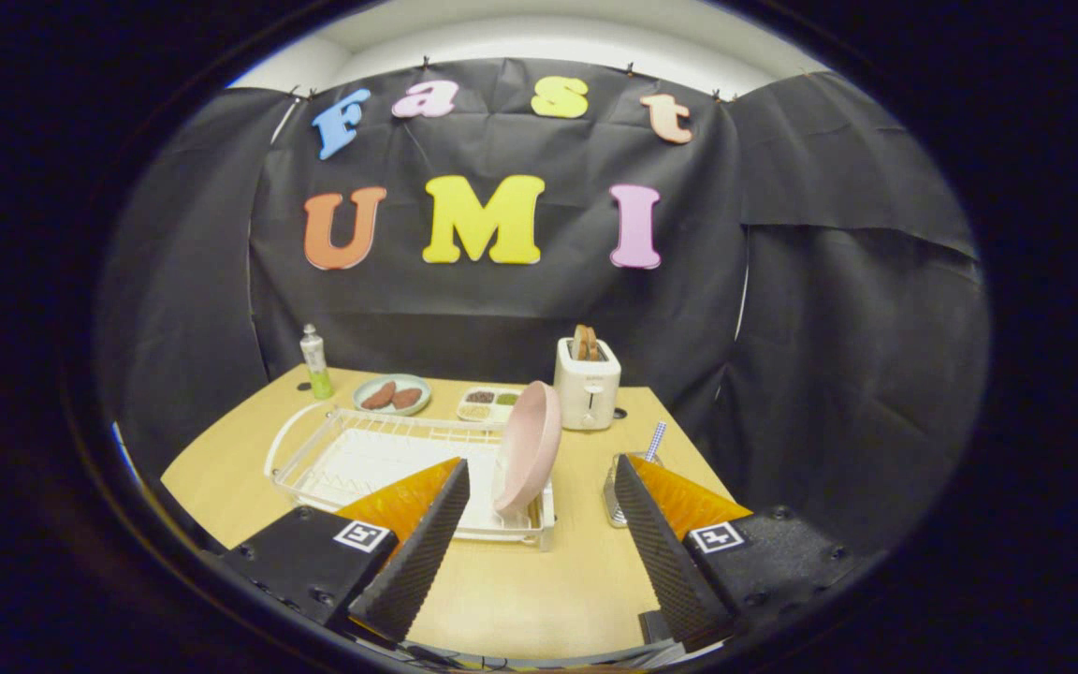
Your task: Take the plate from the dish rack, then take the spoon from the basket and place it into the plate.
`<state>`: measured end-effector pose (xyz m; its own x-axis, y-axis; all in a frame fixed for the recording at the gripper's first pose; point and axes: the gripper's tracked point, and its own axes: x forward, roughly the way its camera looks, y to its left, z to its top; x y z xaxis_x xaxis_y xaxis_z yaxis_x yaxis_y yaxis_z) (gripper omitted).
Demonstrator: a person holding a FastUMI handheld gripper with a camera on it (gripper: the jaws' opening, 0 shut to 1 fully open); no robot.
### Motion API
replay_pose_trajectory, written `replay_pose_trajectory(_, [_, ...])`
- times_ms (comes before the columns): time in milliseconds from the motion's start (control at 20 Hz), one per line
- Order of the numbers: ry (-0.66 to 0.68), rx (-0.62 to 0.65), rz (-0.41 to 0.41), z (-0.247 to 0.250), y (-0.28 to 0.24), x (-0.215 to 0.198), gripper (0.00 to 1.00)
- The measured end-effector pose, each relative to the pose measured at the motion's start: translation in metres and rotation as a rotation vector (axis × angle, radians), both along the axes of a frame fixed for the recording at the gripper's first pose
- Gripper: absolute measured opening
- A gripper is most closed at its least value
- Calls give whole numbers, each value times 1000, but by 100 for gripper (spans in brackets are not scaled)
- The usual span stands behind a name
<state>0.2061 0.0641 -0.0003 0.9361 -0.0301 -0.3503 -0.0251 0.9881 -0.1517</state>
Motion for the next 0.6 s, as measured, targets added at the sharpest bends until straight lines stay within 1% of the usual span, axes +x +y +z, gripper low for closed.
replay_pose_trajectory(50, [42,-3,-9,2,2,19,100])
replay_pose_trajectory(100, [61,-3,-2,7,7,38,100])
replay_pose_trajectory(250, [173,-40,-65,10,3,94,96])
replay_pose_trajectory(350, [278,-63,-72,-3,8,121,95])
replay_pose_trajectory(500, [393,-103,-136,-14,0,151,95])
replay_pose_trajectory(600, [448,-165,-174,-18,-8,165,95])
